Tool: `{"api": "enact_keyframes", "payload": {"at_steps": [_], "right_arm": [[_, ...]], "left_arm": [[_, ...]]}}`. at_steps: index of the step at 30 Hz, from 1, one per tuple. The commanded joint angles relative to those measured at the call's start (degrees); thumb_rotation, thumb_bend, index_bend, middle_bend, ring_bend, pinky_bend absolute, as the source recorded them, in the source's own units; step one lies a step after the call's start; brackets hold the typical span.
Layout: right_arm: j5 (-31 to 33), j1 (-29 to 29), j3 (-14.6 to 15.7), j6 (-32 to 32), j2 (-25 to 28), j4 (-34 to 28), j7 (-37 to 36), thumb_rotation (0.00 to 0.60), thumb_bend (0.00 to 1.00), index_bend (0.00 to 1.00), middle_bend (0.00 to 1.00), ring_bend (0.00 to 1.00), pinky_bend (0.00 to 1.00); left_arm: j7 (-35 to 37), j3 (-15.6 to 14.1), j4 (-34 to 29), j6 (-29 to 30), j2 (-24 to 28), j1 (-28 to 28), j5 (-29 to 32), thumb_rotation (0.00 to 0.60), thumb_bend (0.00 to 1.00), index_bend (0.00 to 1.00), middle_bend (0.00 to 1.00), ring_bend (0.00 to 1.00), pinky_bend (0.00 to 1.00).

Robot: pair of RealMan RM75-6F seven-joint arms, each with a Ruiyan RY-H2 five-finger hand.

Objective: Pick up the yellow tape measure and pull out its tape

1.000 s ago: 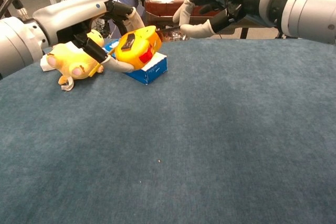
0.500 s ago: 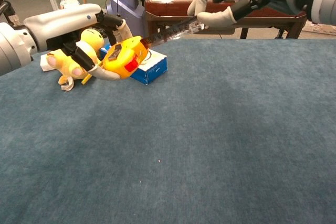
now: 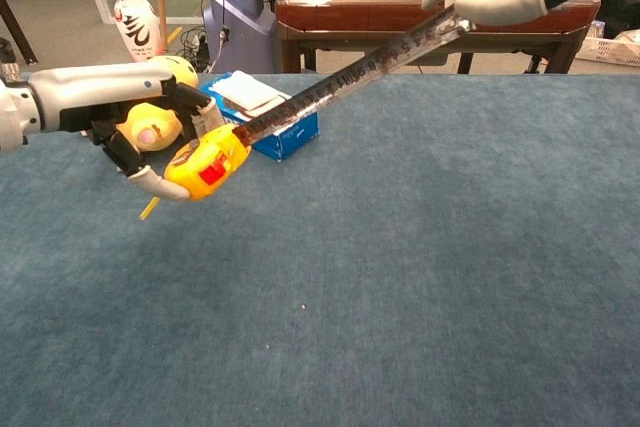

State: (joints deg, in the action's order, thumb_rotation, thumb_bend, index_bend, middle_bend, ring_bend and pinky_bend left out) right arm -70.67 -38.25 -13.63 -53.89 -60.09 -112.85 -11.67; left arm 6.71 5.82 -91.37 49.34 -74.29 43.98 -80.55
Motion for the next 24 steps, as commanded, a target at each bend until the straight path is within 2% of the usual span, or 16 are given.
{"api": "enact_keyframes", "payload": {"at_steps": [1, 16, 24], "right_arm": [[-3.4, 1.5, 0.5, 0.5, 2.2, 0.7, -4.2, 0.6, 0.58, 0.63, 0.29, 0.05, 0.0], [-9.0, 5.0, 0.0, -2.6, 8.9, 1.6, -14.8, 0.6, 0.58, 0.64, 0.3, 0.05, 0.0], [-11.7, 7.2, 0.2, -5.3, 12.4, 1.6, -19.4, 0.6, 0.58, 0.64, 0.31, 0.06, 0.0]], "left_arm": [[1.7, -0.7, 1.1, -1.3, 0.5, 0.6, -0.8, 0.6, 0.14, 0.53, 0.55, 0.33, 0.02], [2.6, -2.6, 6.6, -2.8, -0.7, 0.9, -1.9, 0.6, 0.14, 0.54, 0.55, 0.33, 0.02], [2.0, -3.1, 6.8, -3.0, -0.2, 0.5, -1.4, 0.6, 0.14, 0.54, 0.55, 0.33, 0.02]]}}
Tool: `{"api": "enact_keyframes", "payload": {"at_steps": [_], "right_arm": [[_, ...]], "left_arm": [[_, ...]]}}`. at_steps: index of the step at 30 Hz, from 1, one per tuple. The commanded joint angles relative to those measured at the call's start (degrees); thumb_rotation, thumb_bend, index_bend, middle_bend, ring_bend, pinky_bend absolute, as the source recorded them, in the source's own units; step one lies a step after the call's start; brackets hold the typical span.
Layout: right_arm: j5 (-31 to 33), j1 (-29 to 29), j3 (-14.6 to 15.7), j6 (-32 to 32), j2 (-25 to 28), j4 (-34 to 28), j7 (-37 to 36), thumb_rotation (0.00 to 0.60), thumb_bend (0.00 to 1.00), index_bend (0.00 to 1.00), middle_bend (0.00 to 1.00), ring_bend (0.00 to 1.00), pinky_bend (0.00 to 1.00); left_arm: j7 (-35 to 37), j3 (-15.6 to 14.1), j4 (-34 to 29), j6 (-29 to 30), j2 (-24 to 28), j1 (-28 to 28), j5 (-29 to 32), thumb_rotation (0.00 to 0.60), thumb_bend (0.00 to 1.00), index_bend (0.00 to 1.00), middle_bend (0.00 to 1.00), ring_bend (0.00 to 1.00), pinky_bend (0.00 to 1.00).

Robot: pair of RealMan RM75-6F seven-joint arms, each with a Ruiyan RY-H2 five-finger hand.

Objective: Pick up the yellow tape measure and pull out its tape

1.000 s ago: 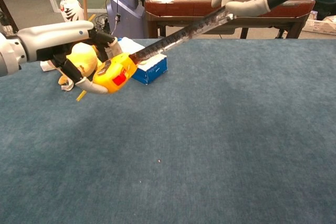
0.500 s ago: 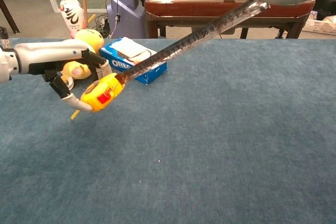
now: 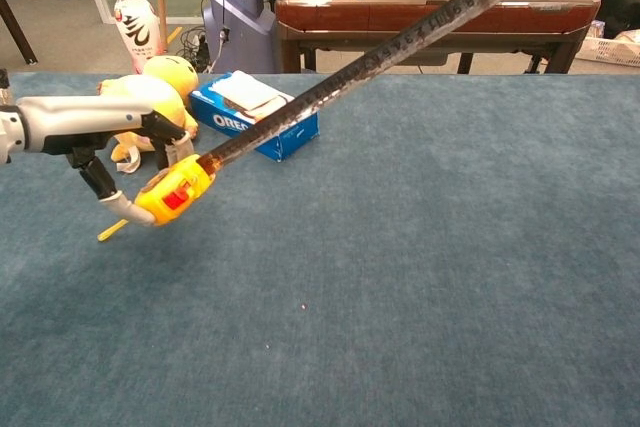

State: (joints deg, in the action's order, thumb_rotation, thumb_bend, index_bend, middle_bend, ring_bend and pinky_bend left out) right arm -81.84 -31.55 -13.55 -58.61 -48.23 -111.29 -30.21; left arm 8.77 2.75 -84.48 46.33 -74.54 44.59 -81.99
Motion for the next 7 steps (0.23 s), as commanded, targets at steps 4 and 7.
{"api": "enact_keyframes", "payload": {"at_steps": [4, 7], "right_arm": [[-1.4, 1.1, 0.5, -1.0, 1.4, 0.2, -2.1, 0.6, 0.58, 0.64, 0.31, 0.06, 0.0], [-1.7, 1.3, 0.7, -0.9, 1.7, 0.2, -2.7, 0.6, 0.58, 0.64, 0.31, 0.06, 0.0]], "left_arm": [[-0.3, -0.2, -0.4, 0.2, 0.1, -0.2, 0.0, 0.6, 0.14, 0.54, 0.55, 0.33, 0.02], [-0.4, -0.2, -0.6, 0.4, 0.0, -0.2, -0.1, 0.6, 0.14, 0.54, 0.55, 0.33, 0.02]]}}
